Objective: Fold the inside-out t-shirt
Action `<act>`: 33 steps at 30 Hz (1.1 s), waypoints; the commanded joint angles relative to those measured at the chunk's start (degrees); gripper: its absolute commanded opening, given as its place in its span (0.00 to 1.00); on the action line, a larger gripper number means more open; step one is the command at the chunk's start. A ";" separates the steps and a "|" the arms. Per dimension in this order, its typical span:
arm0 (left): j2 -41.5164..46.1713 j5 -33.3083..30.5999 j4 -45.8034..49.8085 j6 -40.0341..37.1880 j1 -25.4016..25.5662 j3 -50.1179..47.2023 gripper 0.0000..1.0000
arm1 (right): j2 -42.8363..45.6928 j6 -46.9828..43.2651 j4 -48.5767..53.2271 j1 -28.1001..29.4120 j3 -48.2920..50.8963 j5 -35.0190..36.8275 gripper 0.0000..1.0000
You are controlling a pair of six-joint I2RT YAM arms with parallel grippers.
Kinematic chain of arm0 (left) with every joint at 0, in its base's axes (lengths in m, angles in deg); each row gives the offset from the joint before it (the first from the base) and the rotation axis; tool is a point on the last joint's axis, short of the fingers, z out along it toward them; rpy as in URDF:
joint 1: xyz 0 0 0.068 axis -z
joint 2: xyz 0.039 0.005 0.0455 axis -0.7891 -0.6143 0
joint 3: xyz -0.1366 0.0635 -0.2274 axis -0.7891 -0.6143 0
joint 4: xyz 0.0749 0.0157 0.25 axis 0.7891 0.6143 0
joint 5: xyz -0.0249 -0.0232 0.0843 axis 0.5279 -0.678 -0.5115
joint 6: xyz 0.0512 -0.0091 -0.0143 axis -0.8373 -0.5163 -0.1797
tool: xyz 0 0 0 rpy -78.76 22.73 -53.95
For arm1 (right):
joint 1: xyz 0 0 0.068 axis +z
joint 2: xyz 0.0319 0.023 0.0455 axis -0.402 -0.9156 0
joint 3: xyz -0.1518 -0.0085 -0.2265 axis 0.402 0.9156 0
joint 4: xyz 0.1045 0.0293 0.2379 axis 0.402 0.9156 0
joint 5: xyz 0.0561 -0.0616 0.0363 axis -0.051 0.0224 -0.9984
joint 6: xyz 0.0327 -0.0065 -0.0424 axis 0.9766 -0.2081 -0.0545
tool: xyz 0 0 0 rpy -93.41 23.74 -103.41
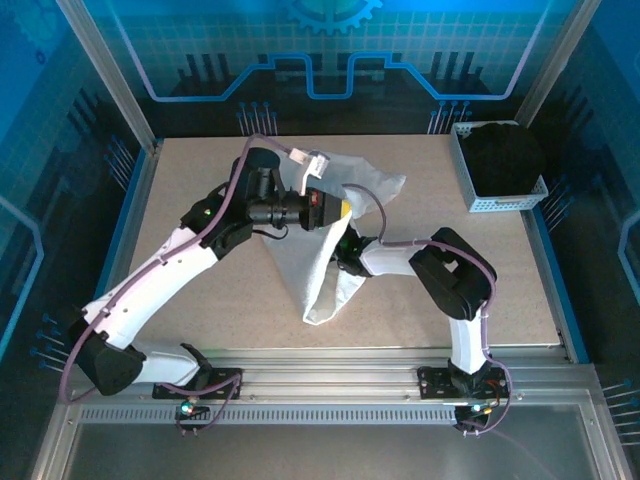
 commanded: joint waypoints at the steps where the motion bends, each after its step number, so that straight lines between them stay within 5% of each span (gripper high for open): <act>1: -0.22 3.70 -2.13 0.68 0.93 4.04 0.00 | -2.21 1.99 11.99 -1.22 -4.77 2.05 0.44; 17: -0.23 4.58 0.04 -0.18 0.86 18.97 0.00 | -10.86 7.66 41.43 -6.29 -24.56 -6.07 0.68; 25: 0.21 -7.84 2.97 -4.07 -1.86 23.80 0.00 | -16.80 6.96 60.39 -8.45 -34.87 -12.72 0.77; 28: 0.80 -12.95 4.48 -4.52 -4.06 23.32 0.00 | -19.82 5.36 65.93 -8.54 -38.16 -14.23 0.63; 33: 3.65 -20.17 3.91 -1.97 -10.60 17.71 0.00 | -17.63 0.41 67.81 -10.43 -39.73 -20.96 0.03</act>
